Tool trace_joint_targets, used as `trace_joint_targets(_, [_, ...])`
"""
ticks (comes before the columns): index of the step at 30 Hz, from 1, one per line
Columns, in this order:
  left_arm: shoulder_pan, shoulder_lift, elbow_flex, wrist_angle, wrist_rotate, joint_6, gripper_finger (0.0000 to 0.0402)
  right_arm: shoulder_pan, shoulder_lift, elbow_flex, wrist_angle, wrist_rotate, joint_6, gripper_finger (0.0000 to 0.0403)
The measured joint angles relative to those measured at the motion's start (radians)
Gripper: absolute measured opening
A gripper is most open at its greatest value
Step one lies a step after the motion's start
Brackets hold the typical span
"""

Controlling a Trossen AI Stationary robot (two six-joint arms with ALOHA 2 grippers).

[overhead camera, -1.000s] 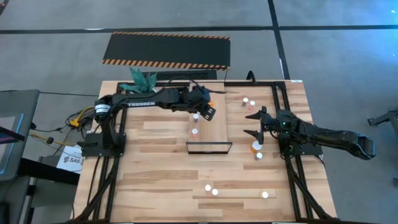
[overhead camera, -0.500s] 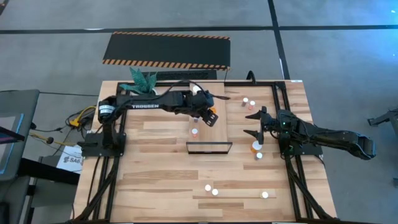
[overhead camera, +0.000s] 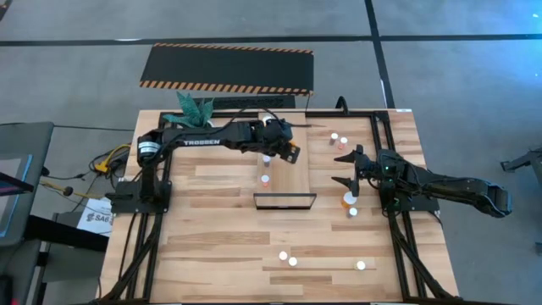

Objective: Pick and place medicine bottles onto shelf by color
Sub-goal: Put the bottom large orange pill bottle on the shelf aligned with the other large orange pill bottle

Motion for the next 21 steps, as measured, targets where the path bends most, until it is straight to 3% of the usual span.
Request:
trace_joint_targets(9, [0.045,0.0,0.0,-0.027,0.009,-0.203,0.0181,0.0,0.0,0.0,0.0,0.0,0.0,0.0374])
trace_joint_targets(21, [0.044,0.0,0.0,-0.026,-0.034,-0.242,0.0181,0.0,0.0,0.0,0.0,0.0,0.0,0.0374])
